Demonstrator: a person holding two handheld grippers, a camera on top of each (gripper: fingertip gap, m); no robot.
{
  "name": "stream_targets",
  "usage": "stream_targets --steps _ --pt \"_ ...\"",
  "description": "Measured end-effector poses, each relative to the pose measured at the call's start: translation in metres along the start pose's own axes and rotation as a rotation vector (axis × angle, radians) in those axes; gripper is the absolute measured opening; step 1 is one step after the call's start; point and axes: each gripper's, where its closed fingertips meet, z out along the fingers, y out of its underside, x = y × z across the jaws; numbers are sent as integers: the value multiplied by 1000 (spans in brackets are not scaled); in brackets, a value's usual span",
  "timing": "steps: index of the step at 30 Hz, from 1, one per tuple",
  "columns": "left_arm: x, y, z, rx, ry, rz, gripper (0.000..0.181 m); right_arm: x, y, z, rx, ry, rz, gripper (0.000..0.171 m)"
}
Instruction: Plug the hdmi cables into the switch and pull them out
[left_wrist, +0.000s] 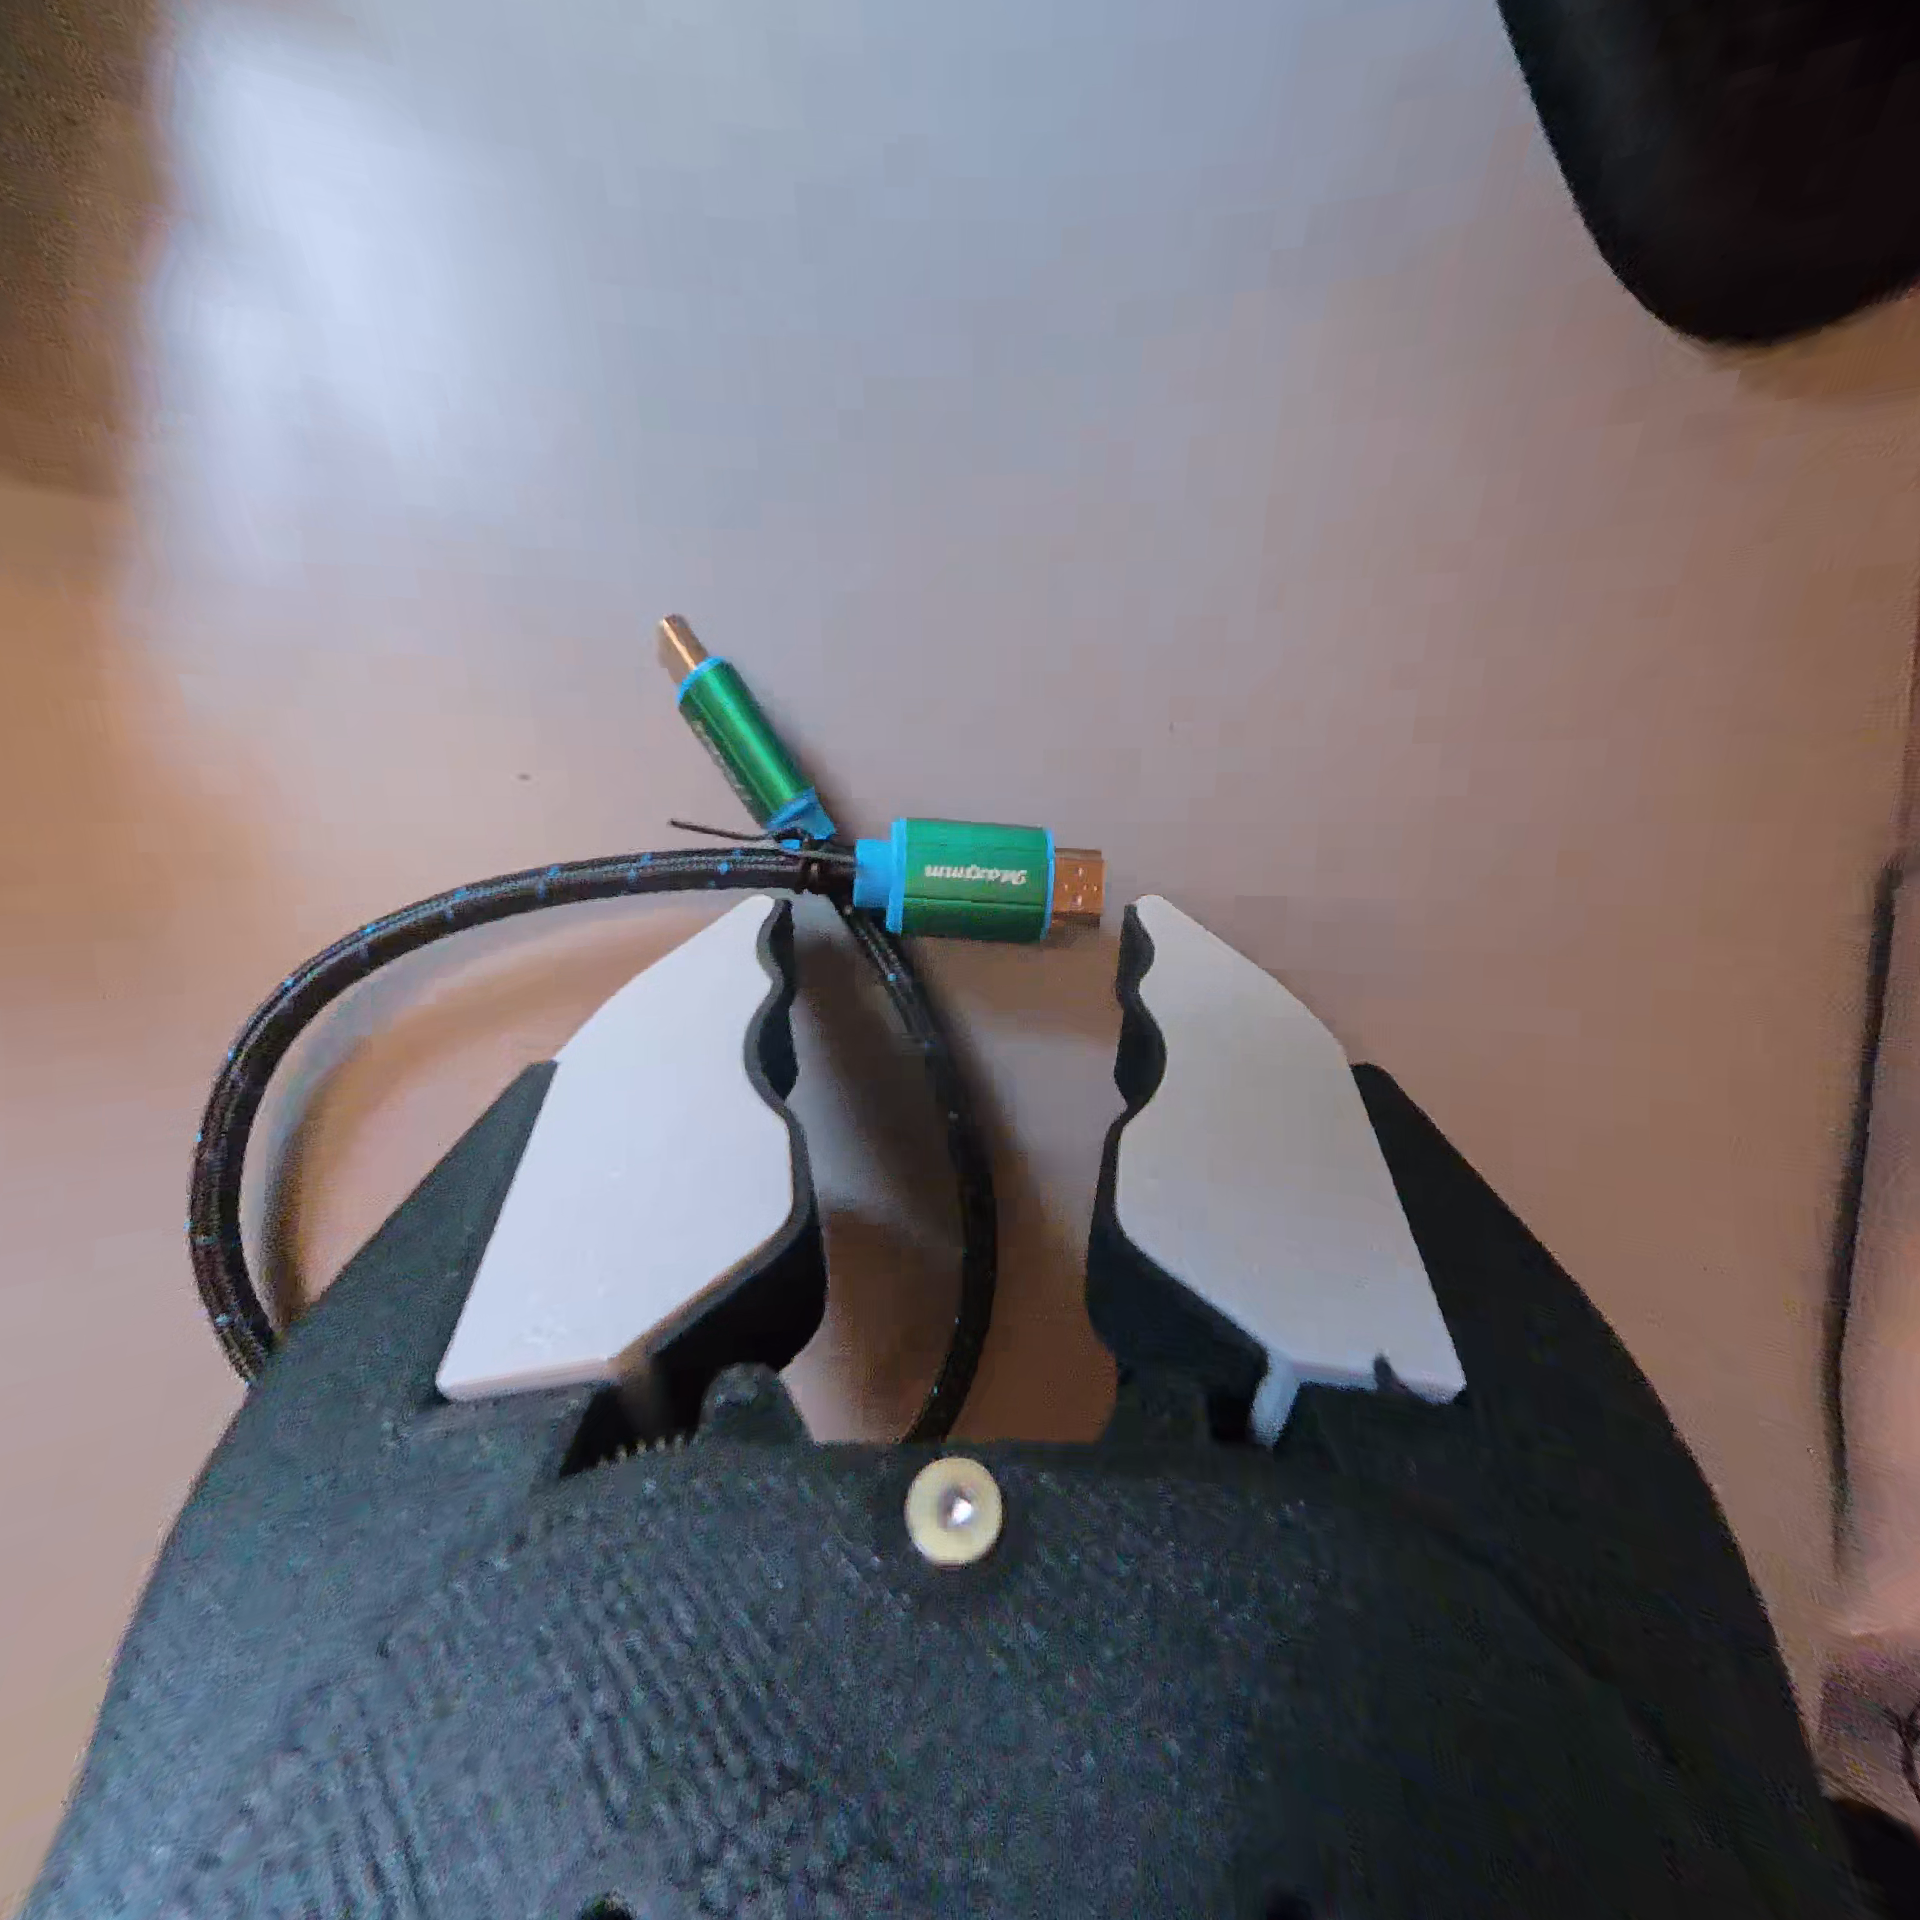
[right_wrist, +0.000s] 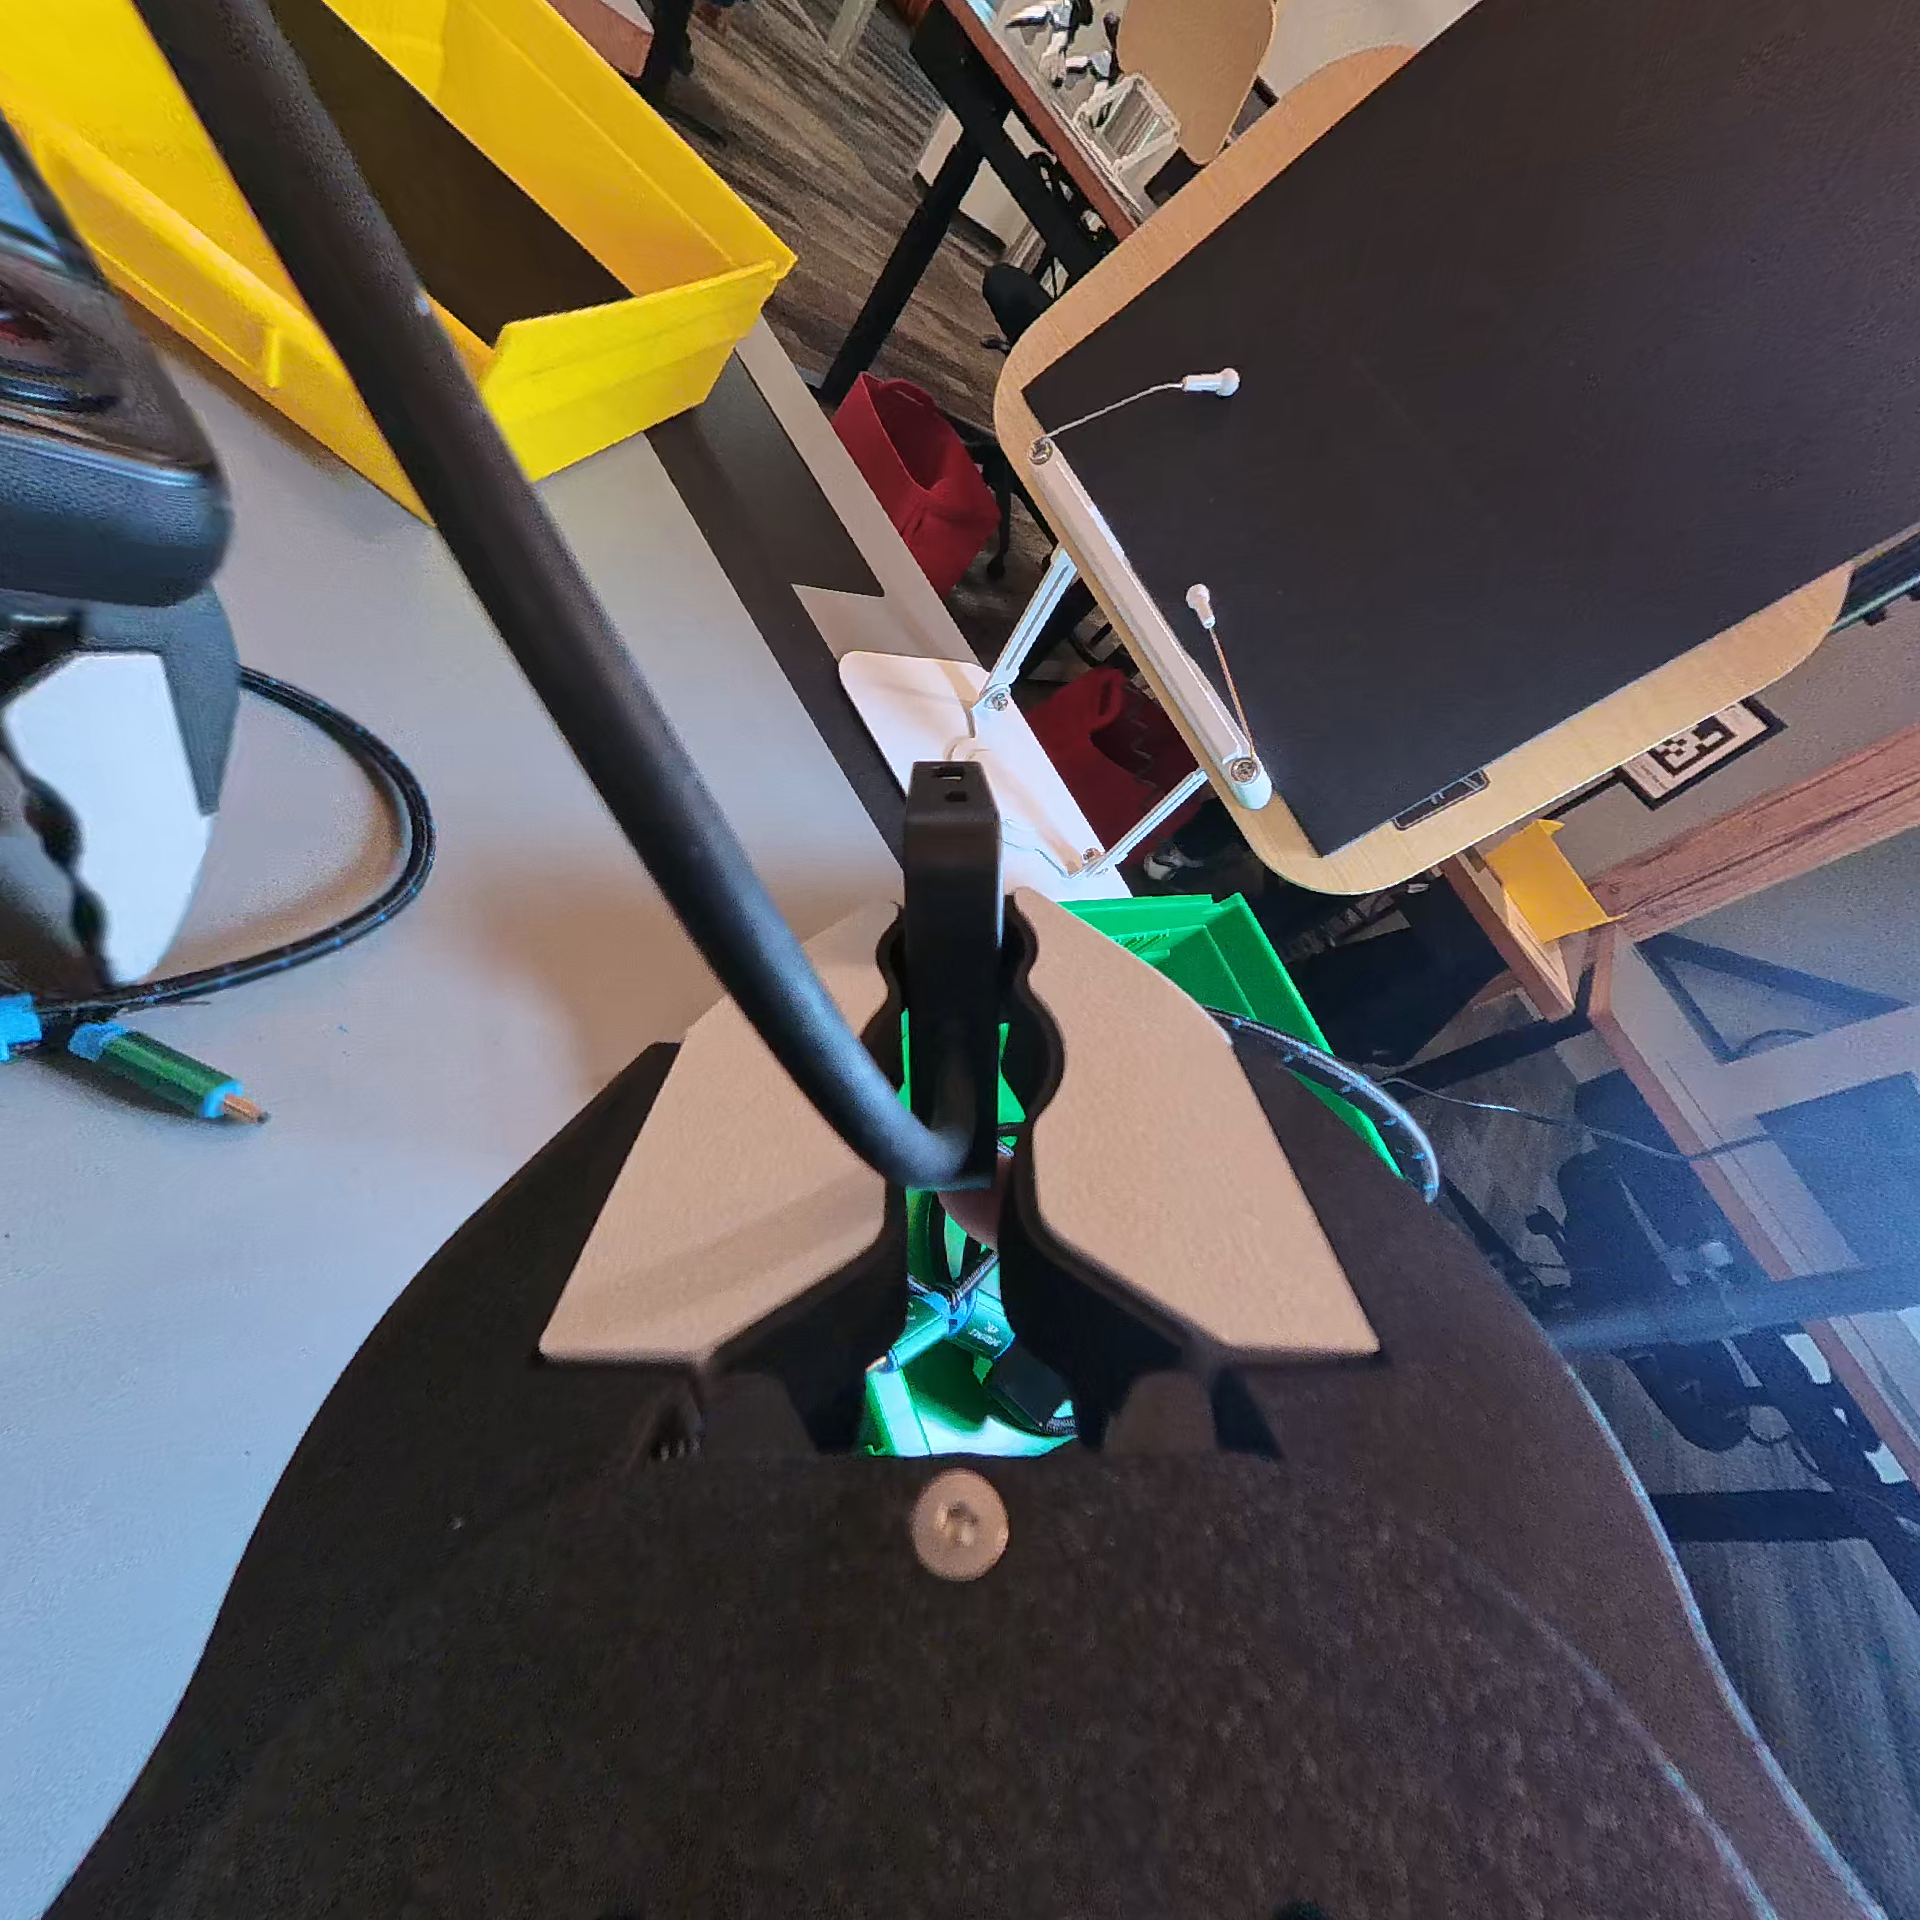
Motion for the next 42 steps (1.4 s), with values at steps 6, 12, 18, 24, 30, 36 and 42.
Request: stream_targets --steps 6,12,18,24,30,36,42 --pt "-13 -7 9 35 -93 -56 59 1 1 0 -4 6 5 15" --pt "-25 -21 18 79 -216 -47 47 1 0 1 -4 6 6 15" --pt "-44 -16 8 60 -312 -24 46 1 0 1 -8 10 -5 15" --pt "-90 7 -34 17 -528 8 45 0 10 5 -50 31 -71 15" --pt "-102 13 -96 62 -634 48 44 -23 14 23 -77 10 -255 15" --pt "-100 25 -129 9 -694 83 44 -59 12 48 -73 -23 -412 14" --pt "-82 29 -115 -137 -659 190 44 -93 18 73 -117 -26 -557 14"
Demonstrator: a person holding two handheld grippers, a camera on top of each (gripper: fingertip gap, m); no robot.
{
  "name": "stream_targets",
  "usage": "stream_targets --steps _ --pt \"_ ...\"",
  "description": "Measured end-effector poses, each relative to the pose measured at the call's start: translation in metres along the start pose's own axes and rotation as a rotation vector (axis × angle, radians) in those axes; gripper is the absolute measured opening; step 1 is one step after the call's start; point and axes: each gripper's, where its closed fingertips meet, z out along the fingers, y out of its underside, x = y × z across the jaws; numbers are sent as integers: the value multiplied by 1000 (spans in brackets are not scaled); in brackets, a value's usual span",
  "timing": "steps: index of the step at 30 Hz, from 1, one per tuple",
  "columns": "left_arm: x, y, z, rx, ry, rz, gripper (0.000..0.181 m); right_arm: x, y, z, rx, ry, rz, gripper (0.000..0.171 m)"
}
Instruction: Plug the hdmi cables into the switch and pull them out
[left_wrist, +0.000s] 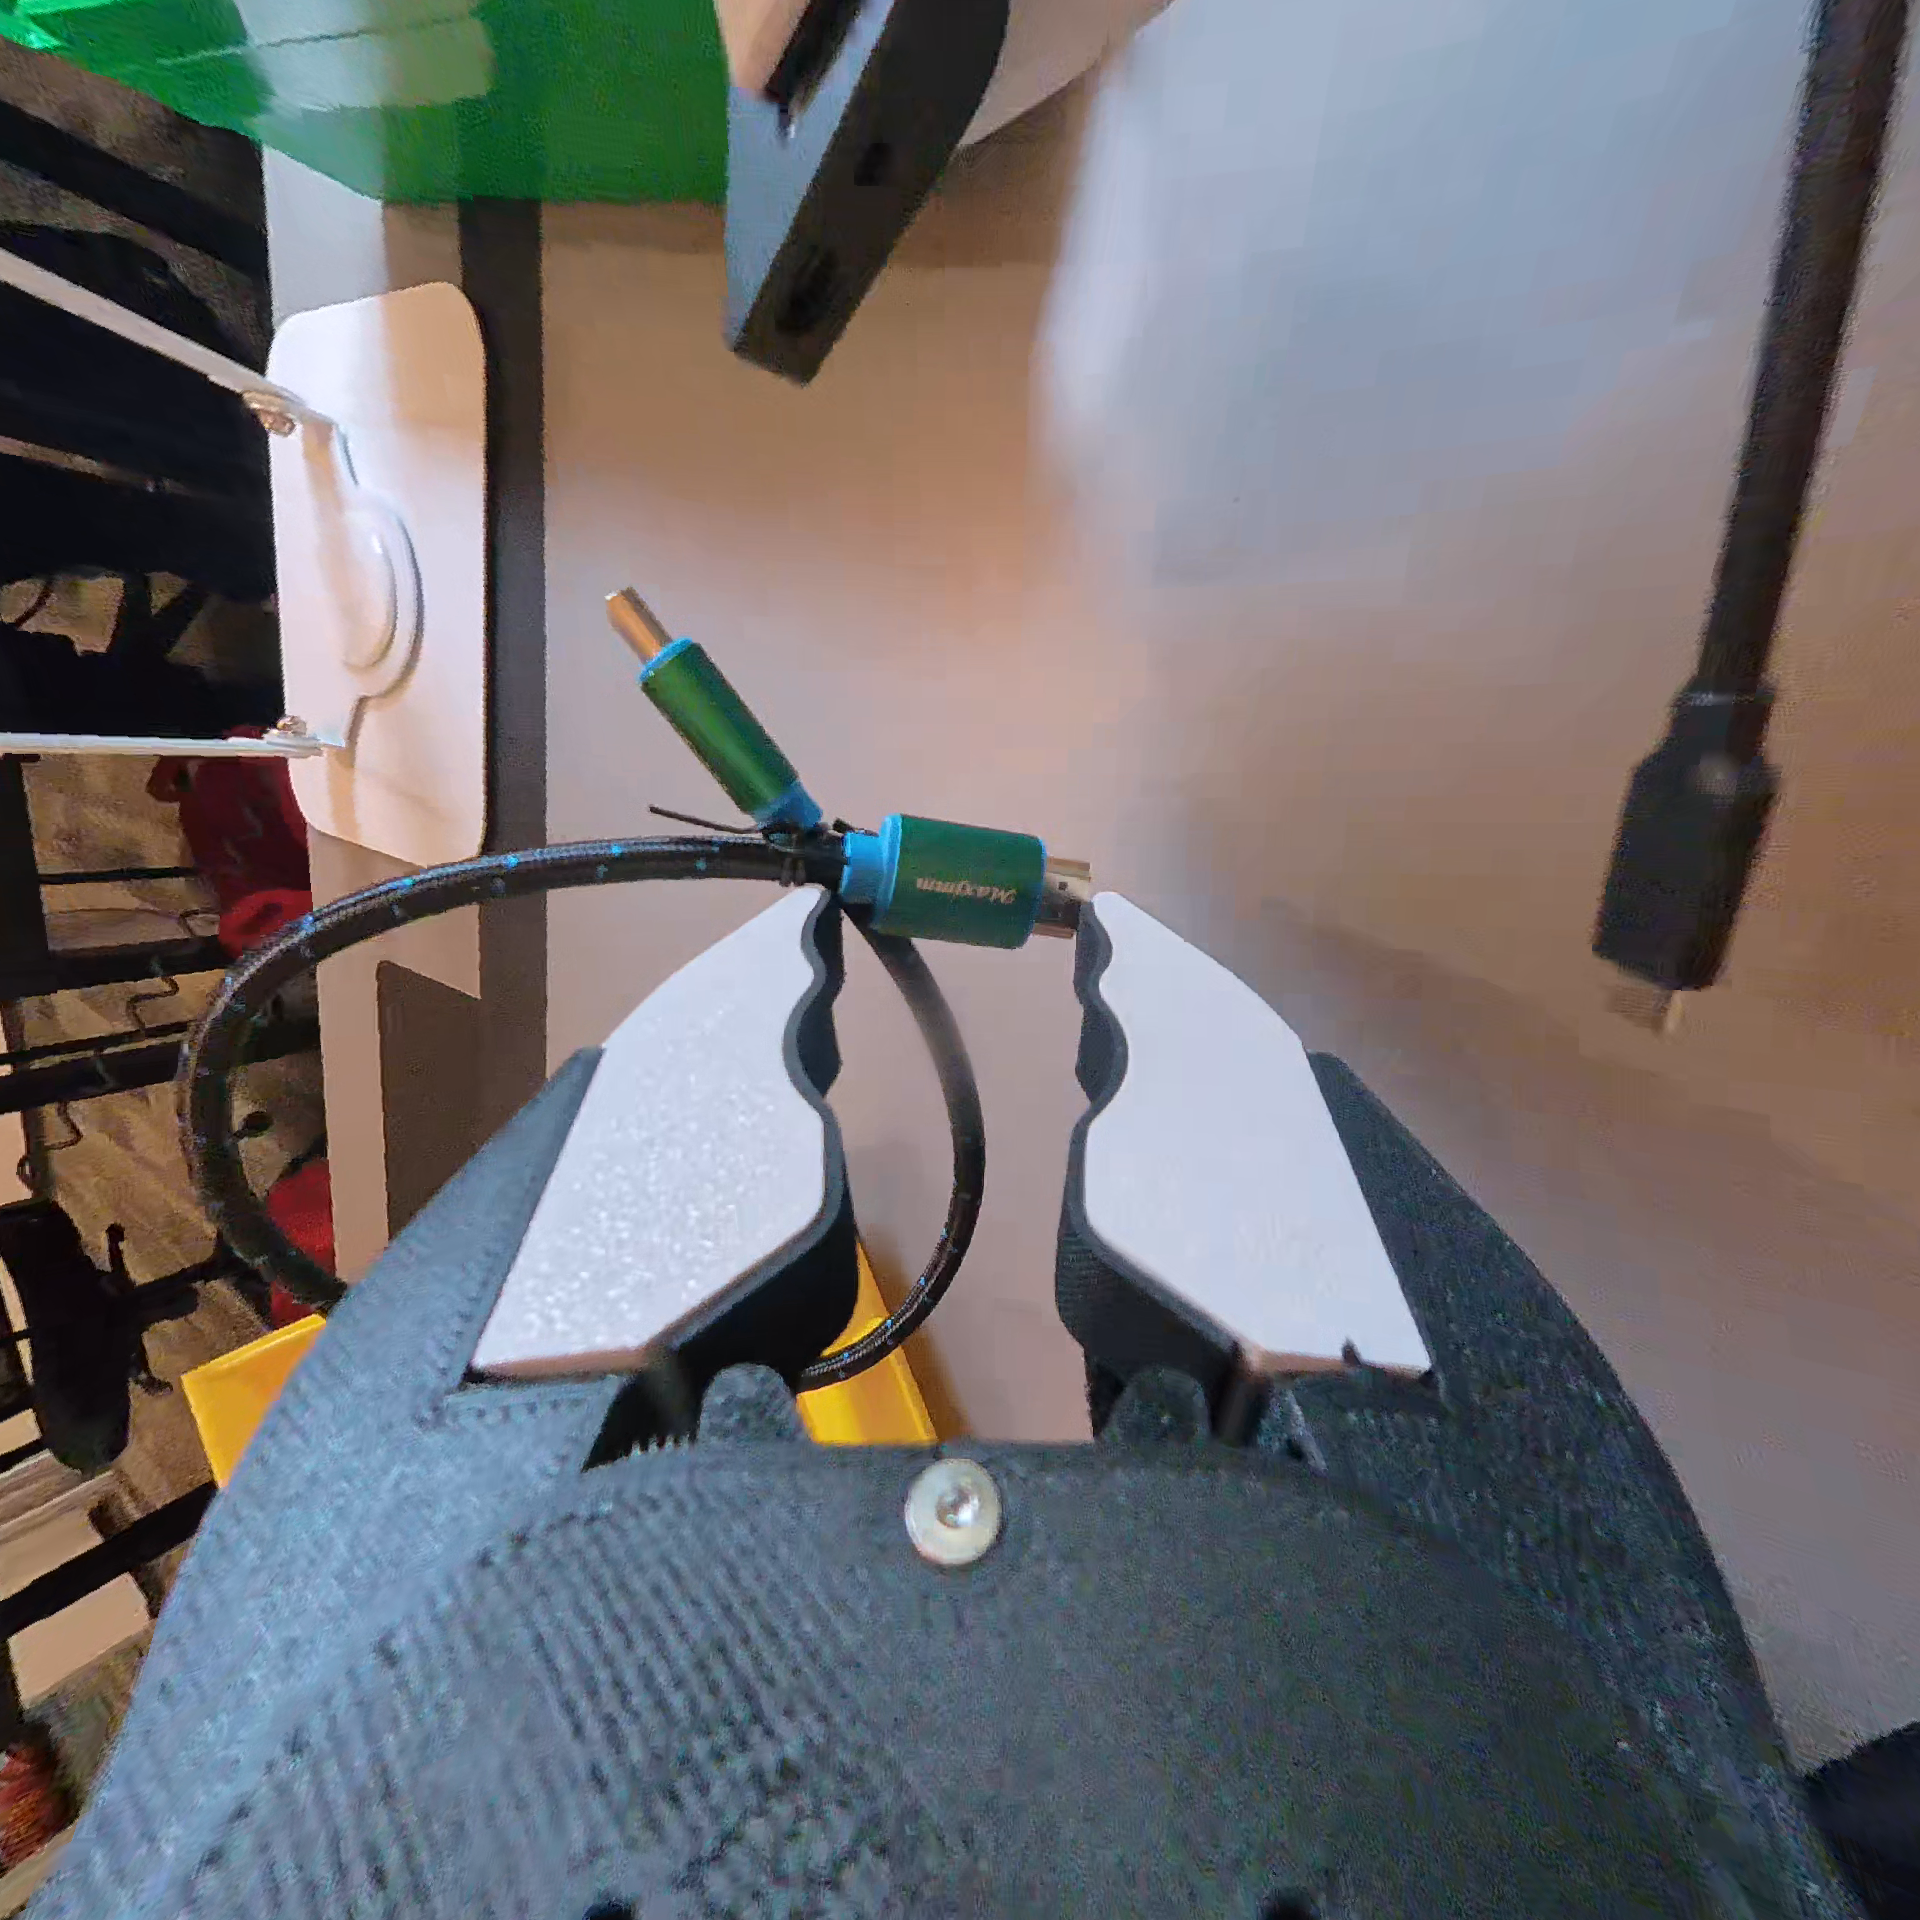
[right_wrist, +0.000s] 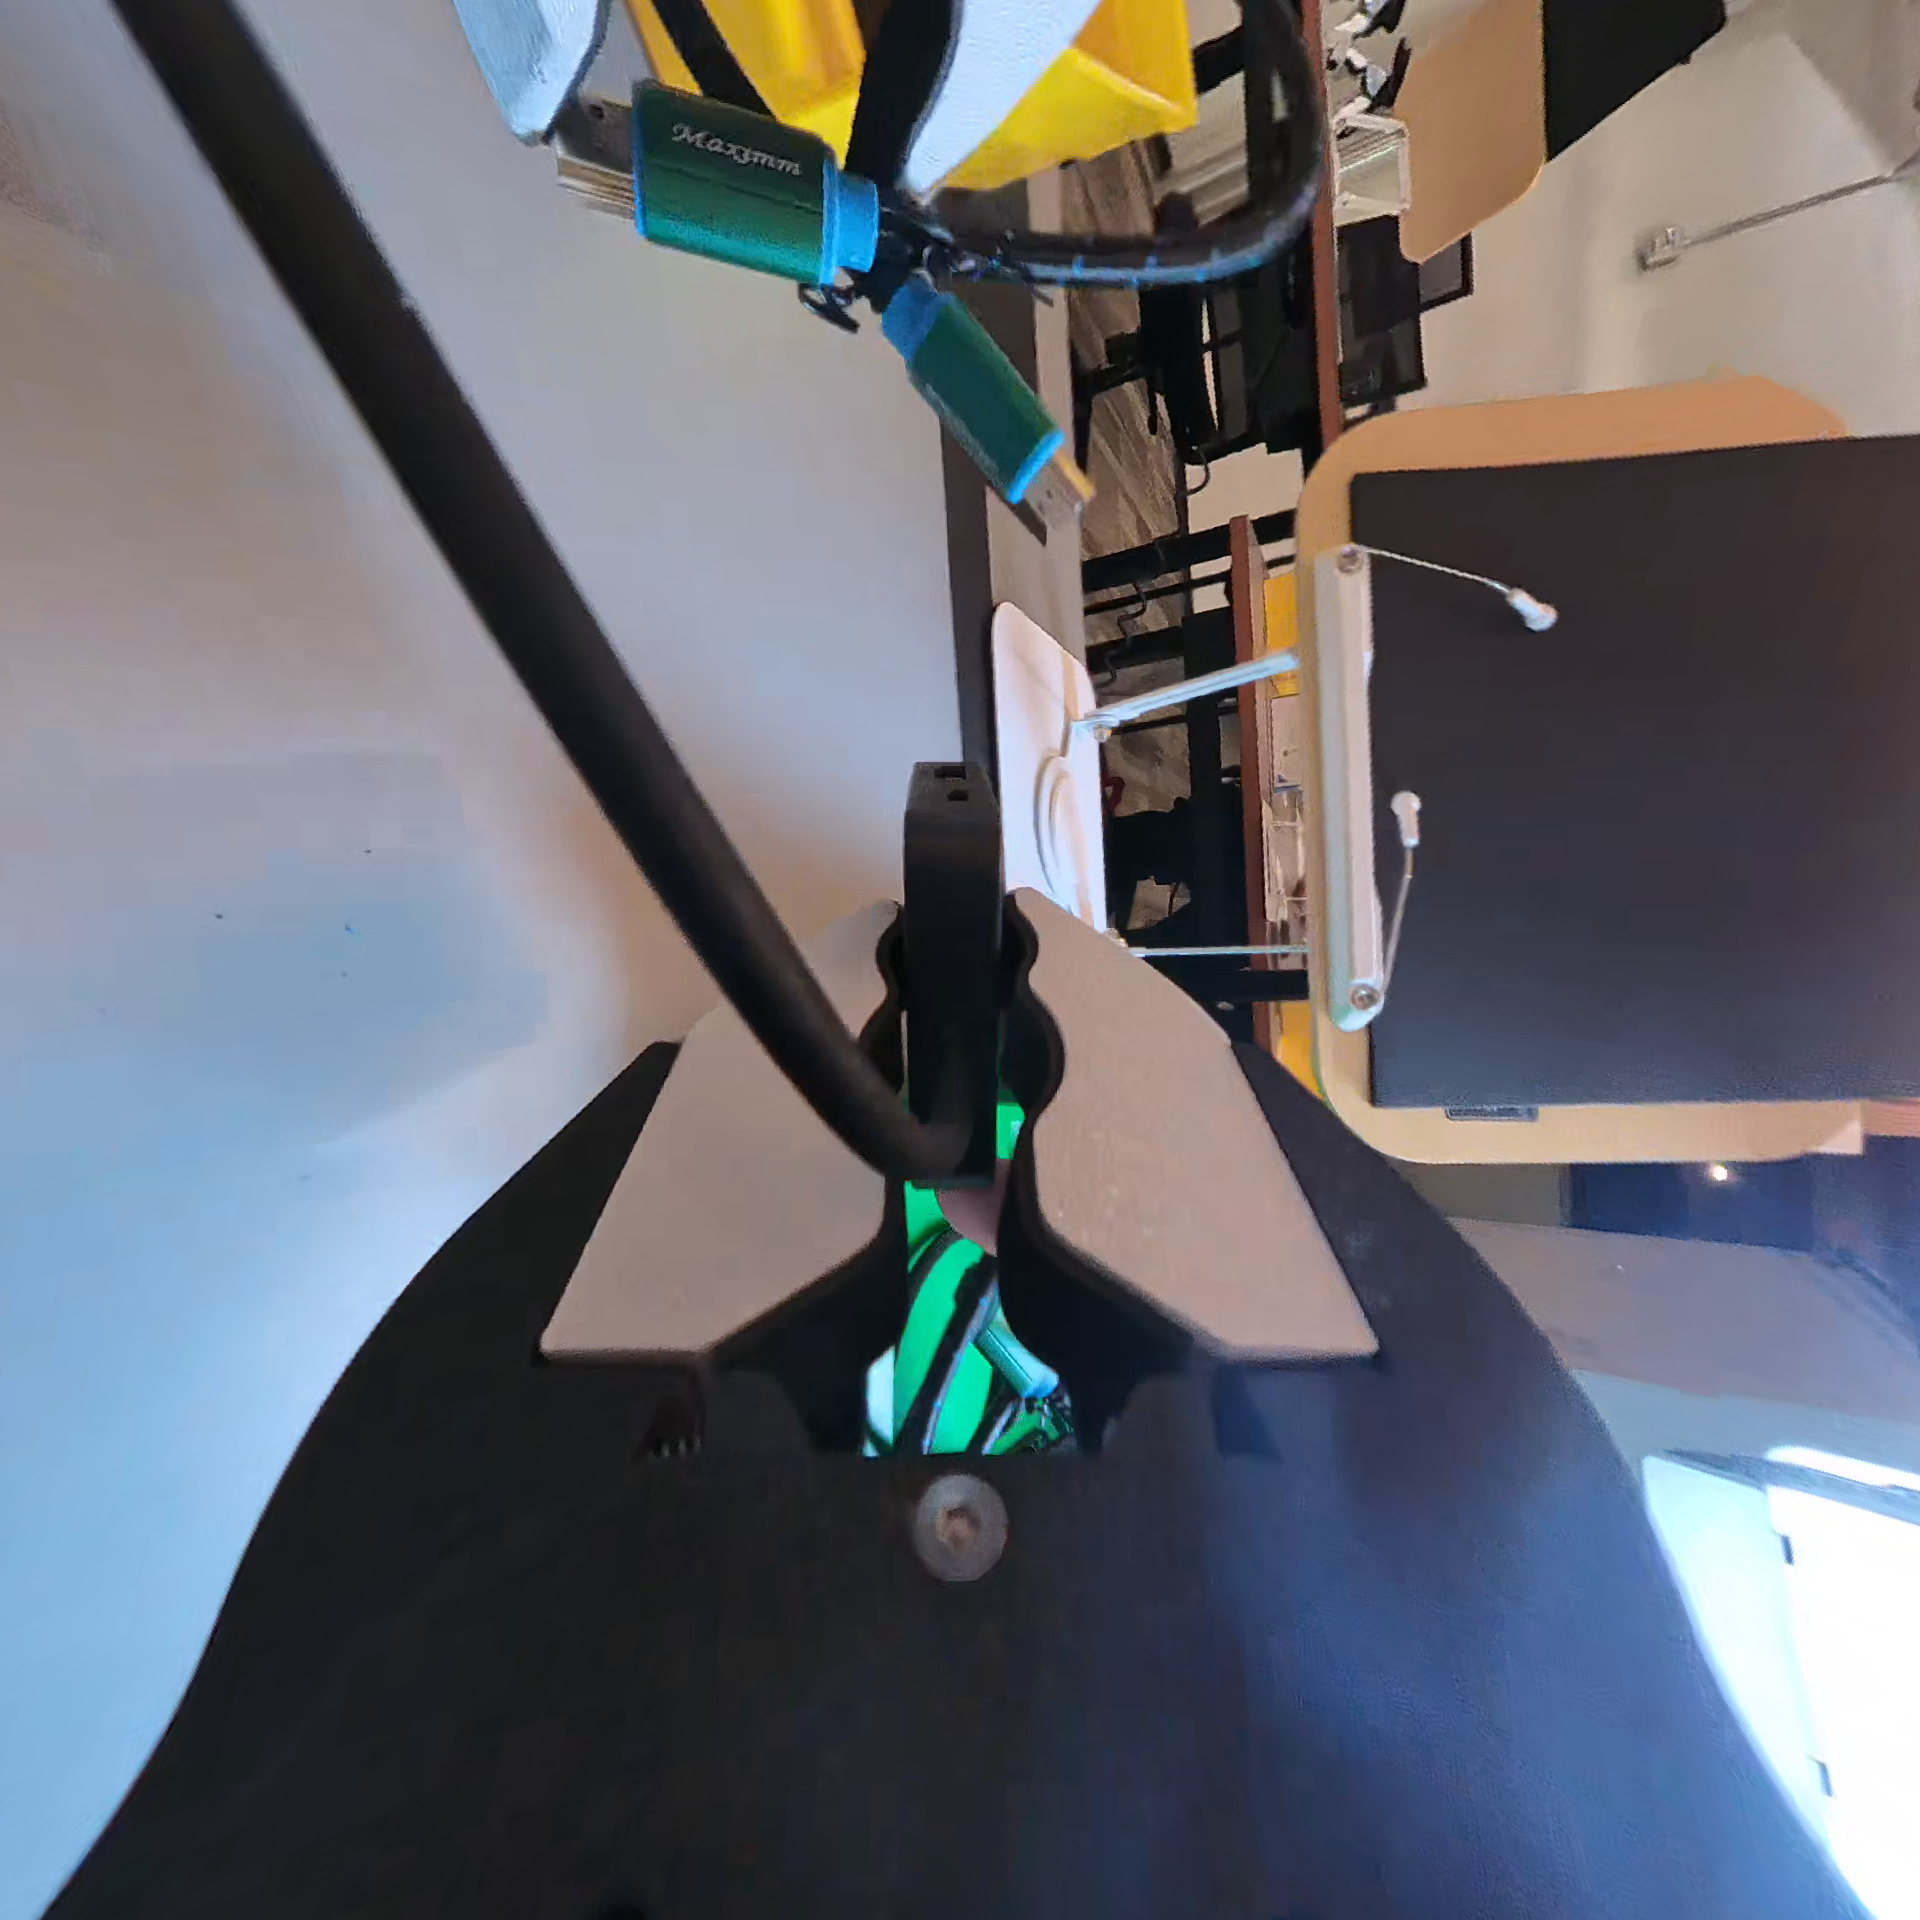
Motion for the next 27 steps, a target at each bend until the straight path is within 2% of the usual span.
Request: stream_targets --steps 14,27 --pt "55 19 29 -176 193 229 44 -57 -17 19 -33 -151 -145 14" --pt "66 41 27 -264 275 293 43 -82 -37 21 39 -203 -197 14"
